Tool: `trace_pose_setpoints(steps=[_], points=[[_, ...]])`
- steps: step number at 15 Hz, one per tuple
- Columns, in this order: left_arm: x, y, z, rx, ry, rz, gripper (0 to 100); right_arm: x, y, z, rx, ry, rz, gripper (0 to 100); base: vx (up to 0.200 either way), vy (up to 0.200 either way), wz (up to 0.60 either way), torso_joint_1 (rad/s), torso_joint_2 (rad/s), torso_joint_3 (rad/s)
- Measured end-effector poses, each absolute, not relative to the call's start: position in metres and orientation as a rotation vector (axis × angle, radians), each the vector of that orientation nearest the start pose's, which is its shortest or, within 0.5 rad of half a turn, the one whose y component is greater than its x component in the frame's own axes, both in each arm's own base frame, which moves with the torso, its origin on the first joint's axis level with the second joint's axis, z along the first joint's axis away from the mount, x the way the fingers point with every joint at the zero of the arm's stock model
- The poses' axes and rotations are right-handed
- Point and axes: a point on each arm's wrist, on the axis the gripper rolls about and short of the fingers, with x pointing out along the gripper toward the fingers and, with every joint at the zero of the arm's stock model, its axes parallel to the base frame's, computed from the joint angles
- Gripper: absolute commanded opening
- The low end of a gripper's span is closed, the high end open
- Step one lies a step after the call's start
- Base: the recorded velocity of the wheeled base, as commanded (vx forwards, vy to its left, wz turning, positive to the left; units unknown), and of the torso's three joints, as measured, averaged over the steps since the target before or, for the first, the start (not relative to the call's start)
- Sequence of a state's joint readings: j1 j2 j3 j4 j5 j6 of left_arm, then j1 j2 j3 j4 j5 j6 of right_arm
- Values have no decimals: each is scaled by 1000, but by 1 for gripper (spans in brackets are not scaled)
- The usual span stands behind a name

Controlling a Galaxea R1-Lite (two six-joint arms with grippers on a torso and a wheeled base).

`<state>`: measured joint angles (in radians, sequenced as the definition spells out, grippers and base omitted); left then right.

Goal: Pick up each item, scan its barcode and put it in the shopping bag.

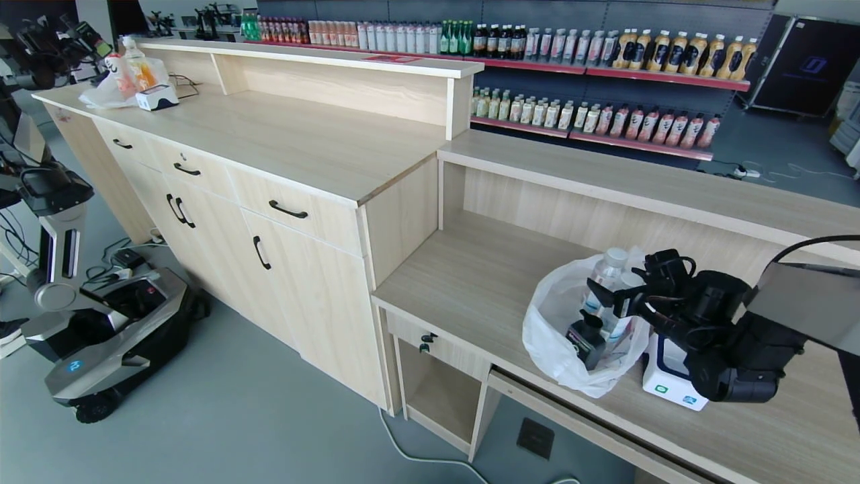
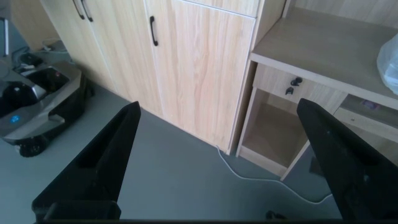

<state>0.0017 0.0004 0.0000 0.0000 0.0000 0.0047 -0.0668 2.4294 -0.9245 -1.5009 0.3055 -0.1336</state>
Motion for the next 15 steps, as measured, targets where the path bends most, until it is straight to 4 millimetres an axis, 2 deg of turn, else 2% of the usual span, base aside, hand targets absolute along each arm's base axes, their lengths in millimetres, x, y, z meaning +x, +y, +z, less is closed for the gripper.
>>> trace_pose_setpoints(steps=[2, 4, 5, 7, 10, 11, 15], points=[[-23, 0, 75, 5, 0, 1, 100, 410, -23, 61, -132, -52, 256, 100, 0, 0, 0, 0, 0, 0], [-23, 0, 75, 5, 0, 1, 100, 394, -26, 103, -148, -110, 262, 100, 0, 0, 0, 0, 0, 0], [-23, 0, 75, 5, 0, 1, 100, 380, -33, 125, -165, -137, 247, 100, 0, 0, 0, 0, 0, 0], [-23, 0, 75, 5, 0, 1, 100, 345, -51, 157, -216, -117, 197, 100, 0, 0, 0, 0, 0, 0], [-23, 0, 75, 4, 0, 1, 100, 286, -70, 186, -317, -42, 110, 100, 0, 0, 0, 0, 0, 0], [-23, 0, 75, 5, 0, 1, 100, 272, -73, 192, -336, -28, 86, 100, 0, 0, 0, 0, 0, 0], [-23, 0, 75, 4, 0, 2, 100, 230, -70, 211, -348, 89, -129, 100, 0, 0, -600, 1, -1, 4]])
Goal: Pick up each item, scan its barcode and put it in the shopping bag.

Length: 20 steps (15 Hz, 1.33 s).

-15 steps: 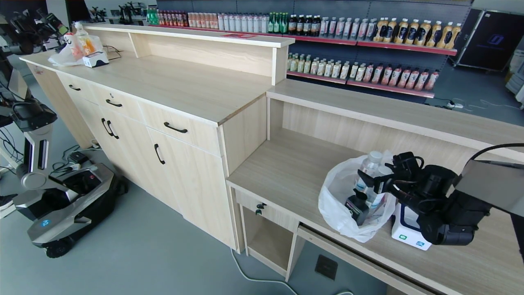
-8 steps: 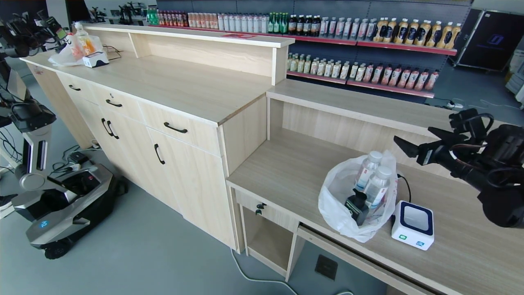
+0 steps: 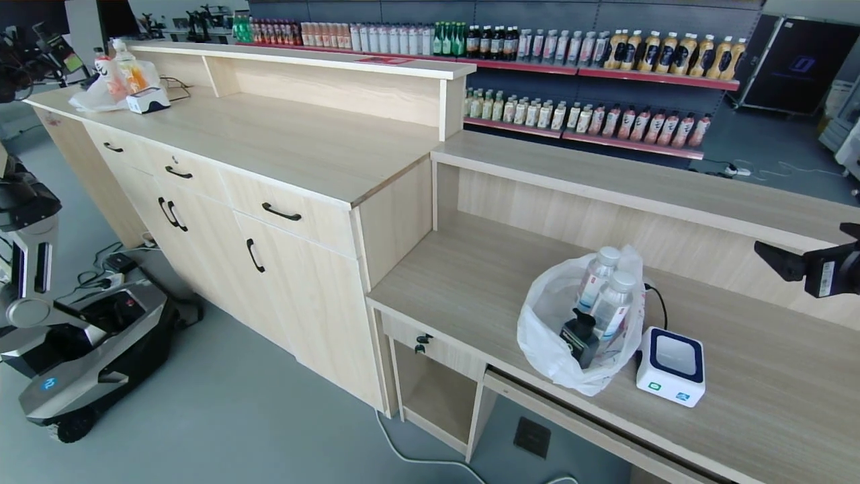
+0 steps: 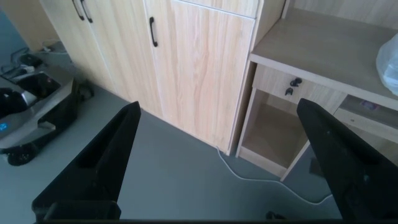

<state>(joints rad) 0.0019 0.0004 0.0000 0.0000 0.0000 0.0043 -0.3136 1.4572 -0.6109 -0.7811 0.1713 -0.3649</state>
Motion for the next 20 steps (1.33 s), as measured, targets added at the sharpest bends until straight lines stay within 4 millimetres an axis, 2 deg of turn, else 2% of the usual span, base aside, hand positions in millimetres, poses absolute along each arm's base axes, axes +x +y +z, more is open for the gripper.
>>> trace_pose_setpoints(steps=[2, 5, 8, 10, 13, 15, 20], points=[[-23, 0, 75, 5, 1, 1, 100, 209, -69, 220, -315, 93, -217, 100, 0, 0, -600, 17, 2, 0], [-23, 0, 75, 4, 0, 1, 100, 174, -62, 212, -275, 152, -274, 100, 0, 0, -600, 1, 2, 7], [-23, 0, 75, 5, 1, 1, 100, 145, -54, 206, -223, 161, -311, 100, 0, 0, 0, 0, 0, 0], [-23, 0, 75, 4, 1, 2, 100, 127, -47, 189, -164, 185, -314, 100, 0, 0, 0, 0, 0, 0], [-23, 0, 75, 4, 0, 1, 100, 91, -32, 151, -120, 221, -302, 100, 0, 0, 0, 0, 0, 0], [-23, 0, 75, 5, 0, 1, 100, 68, -22, 133, -112, 207, -278, 100, 0, 0, 0, 0, 0, 0], [-23, 0, 75, 5, 0, 0, 100, 28, -4, 117, -110, 110, -141, 100, 0, 0, 0, 0, 0, 0]])
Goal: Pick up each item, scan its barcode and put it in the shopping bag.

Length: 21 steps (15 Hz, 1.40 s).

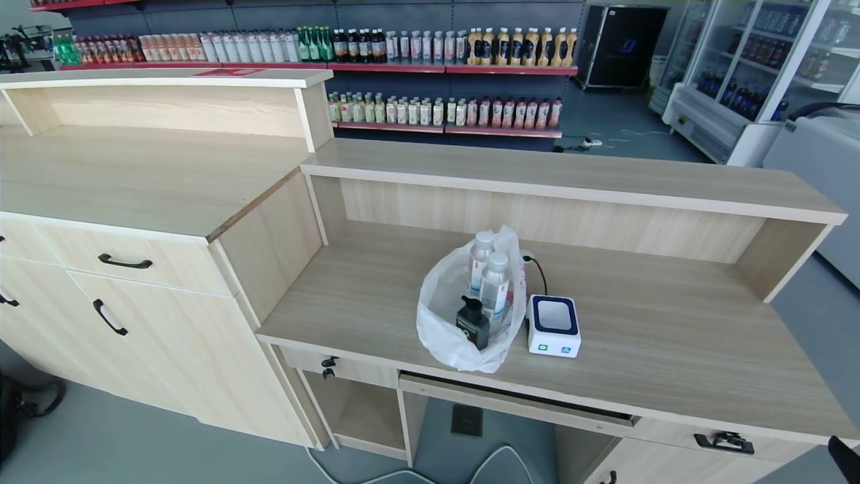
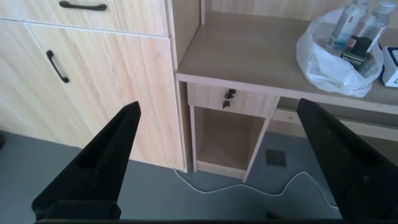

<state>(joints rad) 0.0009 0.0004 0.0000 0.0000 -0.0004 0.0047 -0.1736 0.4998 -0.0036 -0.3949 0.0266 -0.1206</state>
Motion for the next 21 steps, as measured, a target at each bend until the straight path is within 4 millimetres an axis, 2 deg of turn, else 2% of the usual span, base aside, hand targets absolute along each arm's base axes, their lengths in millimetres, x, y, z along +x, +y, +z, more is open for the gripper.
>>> trace_pose_setpoints(steps=[6, 15, 18, 21], points=[[-23, 0, 75, 4, 0, 1, 100, -9, 1, 88, -121, 77, -119, 100, 0, 0, 0, 0, 0, 0], [-23, 0, 75, 5, 0, 1, 100, -18, -1, 85, -102, -19, 13, 100, 0, 0, 0, 0, 0, 0], [-23, 0, 75, 4, 0, 2, 100, -20, -1, 80, -9, -7, 1, 100, 0, 0, 0, 0, 0, 0], [-23, 0, 75, 5, 0, 2, 100, -22, -1, 78, 11, -16, -12, 100, 0, 0, 0, 0, 0, 0]])
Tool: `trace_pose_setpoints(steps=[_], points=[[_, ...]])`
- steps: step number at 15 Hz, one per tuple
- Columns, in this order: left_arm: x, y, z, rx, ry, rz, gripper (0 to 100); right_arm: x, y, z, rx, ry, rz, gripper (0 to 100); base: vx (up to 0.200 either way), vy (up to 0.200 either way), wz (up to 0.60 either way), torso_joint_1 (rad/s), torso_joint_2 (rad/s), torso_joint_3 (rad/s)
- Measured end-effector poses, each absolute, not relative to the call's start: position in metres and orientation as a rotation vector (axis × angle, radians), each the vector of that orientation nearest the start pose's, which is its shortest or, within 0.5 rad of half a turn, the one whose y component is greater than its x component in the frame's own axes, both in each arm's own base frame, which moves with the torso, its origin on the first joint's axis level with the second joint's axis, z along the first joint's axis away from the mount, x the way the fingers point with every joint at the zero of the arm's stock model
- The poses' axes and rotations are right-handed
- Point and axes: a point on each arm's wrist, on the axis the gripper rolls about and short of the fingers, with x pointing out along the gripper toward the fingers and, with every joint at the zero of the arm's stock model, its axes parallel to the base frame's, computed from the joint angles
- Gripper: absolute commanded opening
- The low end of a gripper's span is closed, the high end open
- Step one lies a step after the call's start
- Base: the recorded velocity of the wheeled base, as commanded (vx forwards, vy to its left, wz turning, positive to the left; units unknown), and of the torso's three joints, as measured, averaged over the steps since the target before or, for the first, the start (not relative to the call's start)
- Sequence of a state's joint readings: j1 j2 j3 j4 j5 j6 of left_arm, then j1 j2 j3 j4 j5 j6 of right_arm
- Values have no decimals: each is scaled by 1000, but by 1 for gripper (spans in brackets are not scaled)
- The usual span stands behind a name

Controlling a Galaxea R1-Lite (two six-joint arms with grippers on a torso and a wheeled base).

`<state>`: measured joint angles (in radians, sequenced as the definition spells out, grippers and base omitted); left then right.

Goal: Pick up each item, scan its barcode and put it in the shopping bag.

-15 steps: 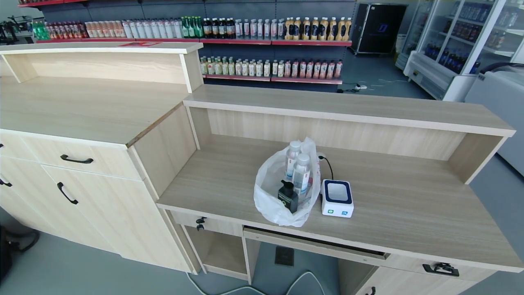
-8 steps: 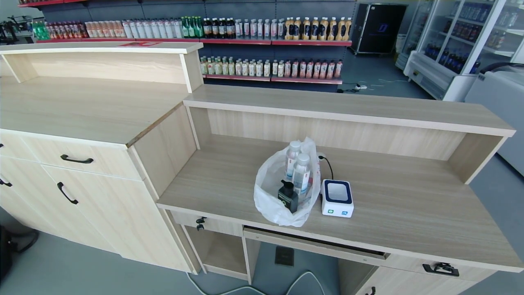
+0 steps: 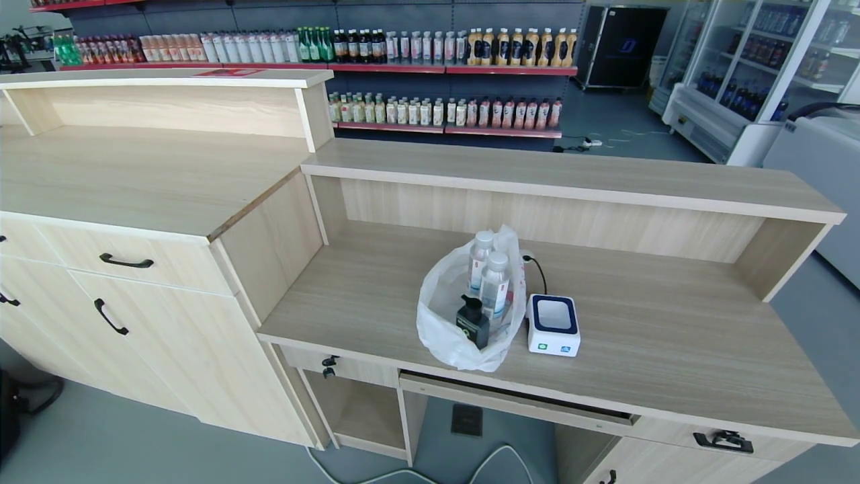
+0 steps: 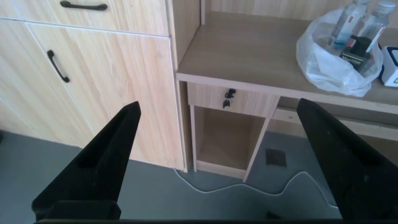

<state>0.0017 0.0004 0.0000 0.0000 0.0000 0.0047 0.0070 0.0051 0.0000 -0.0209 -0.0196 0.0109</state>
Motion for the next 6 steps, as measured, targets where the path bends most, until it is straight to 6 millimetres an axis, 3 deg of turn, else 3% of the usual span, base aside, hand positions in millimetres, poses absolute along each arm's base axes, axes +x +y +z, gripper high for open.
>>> trace_pose_setpoints(steps=[6], points=[[-23, 0, 75, 4, 0, 1, 100, -23, -1, 78, 10, -23, -14, 100, 0, 0, 0, 0, 0, 0]])
